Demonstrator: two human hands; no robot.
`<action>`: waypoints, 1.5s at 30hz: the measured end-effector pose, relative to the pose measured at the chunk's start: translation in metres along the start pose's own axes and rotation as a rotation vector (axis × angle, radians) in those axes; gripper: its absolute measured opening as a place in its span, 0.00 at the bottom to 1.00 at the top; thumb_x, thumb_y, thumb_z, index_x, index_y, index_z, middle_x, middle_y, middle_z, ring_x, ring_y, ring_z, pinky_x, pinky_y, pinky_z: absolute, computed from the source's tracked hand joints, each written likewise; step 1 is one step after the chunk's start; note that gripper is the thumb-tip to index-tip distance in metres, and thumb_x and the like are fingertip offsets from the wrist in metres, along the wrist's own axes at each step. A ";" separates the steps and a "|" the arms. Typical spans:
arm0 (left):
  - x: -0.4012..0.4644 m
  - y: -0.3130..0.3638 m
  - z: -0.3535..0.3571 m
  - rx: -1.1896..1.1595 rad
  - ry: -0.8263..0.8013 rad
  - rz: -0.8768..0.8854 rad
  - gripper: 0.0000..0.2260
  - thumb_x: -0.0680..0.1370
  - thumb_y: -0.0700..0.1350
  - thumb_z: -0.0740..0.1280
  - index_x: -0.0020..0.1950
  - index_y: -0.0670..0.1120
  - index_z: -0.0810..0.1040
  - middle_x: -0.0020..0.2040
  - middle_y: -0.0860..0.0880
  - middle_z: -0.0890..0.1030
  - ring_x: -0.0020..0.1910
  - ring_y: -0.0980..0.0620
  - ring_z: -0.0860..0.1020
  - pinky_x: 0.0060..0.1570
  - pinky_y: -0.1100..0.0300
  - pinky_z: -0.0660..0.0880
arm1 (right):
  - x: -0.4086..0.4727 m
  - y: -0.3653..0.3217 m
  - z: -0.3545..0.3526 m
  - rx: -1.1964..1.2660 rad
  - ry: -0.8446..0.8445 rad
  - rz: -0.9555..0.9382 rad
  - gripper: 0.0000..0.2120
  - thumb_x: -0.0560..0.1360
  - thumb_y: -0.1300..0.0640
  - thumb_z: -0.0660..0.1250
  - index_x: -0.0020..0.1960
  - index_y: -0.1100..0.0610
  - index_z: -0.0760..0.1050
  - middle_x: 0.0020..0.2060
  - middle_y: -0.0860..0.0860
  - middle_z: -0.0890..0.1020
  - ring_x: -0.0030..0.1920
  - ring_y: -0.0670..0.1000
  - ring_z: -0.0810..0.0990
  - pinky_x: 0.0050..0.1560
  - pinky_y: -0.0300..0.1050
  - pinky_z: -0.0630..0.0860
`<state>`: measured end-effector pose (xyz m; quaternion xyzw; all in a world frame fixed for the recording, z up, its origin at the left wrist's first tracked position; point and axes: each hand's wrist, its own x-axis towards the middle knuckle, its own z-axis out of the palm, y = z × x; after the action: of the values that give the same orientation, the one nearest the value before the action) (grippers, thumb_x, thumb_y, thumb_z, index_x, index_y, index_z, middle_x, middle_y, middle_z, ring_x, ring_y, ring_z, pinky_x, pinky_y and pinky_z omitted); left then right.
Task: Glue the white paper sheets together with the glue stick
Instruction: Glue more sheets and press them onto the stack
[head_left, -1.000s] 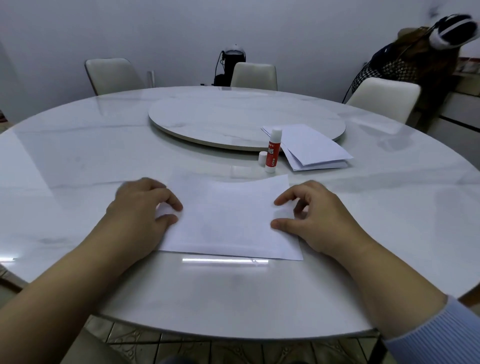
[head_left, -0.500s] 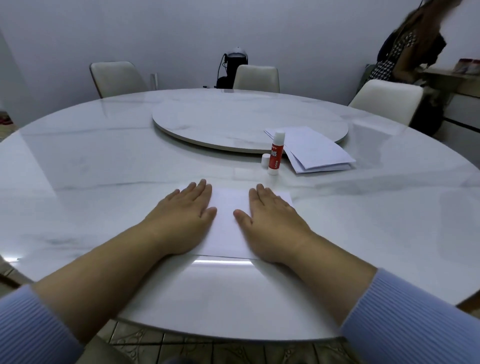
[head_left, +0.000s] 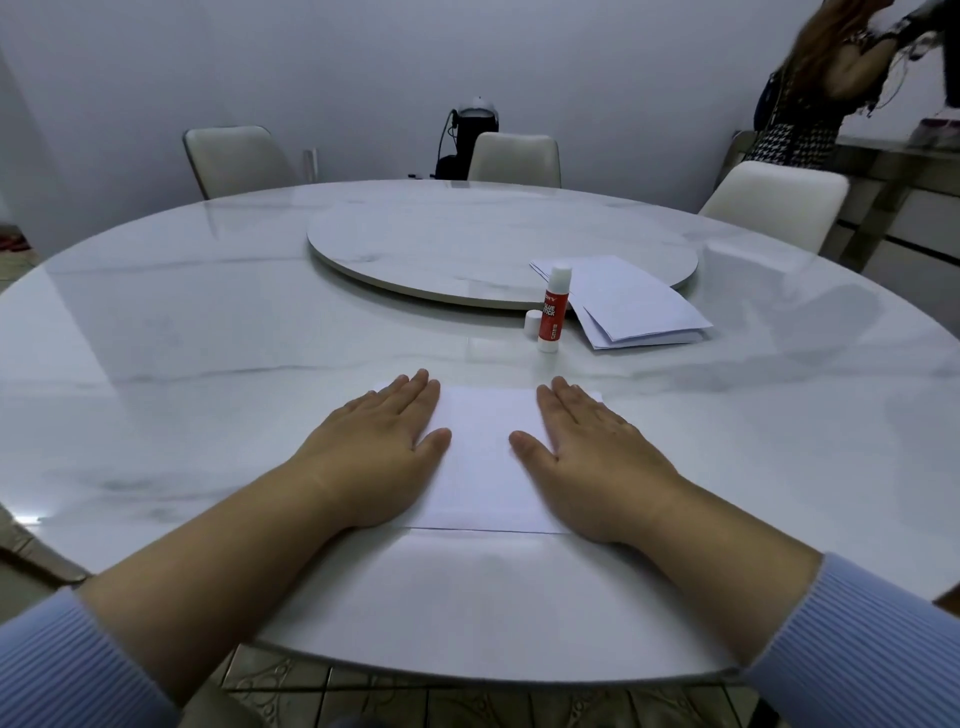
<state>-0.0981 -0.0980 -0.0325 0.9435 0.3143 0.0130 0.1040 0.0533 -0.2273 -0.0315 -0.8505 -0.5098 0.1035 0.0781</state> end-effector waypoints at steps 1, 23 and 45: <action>0.000 0.000 0.000 -0.002 -0.003 0.000 0.26 0.81 0.56 0.44 0.77 0.53 0.42 0.78 0.57 0.41 0.76 0.59 0.42 0.74 0.62 0.41 | -0.002 0.003 -0.001 -0.008 -0.003 0.008 0.31 0.80 0.40 0.43 0.78 0.52 0.41 0.78 0.47 0.42 0.77 0.46 0.40 0.73 0.42 0.39; 0.004 -0.002 -0.002 -0.483 0.225 -0.122 0.24 0.81 0.55 0.49 0.77 0.55 0.52 0.77 0.59 0.52 0.75 0.64 0.46 0.66 0.68 0.46 | 0.093 0.062 -0.043 0.097 0.384 0.402 0.36 0.69 0.36 0.66 0.66 0.59 0.63 0.64 0.57 0.71 0.66 0.59 0.68 0.60 0.53 0.69; 0.010 -0.003 0.002 -0.073 0.052 -0.013 0.26 0.80 0.56 0.50 0.77 0.54 0.48 0.78 0.57 0.46 0.77 0.58 0.44 0.74 0.59 0.42 | 0.113 0.109 -0.066 -0.395 0.501 0.148 0.14 0.74 0.70 0.57 0.56 0.64 0.76 0.50 0.61 0.76 0.51 0.62 0.77 0.45 0.50 0.73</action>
<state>-0.0915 -0.0903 -0.0353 0.9363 0.3226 0.0482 0.1301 0.2147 -0.1808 -0.0044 -0.8830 -0.4216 -0.2046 0.0267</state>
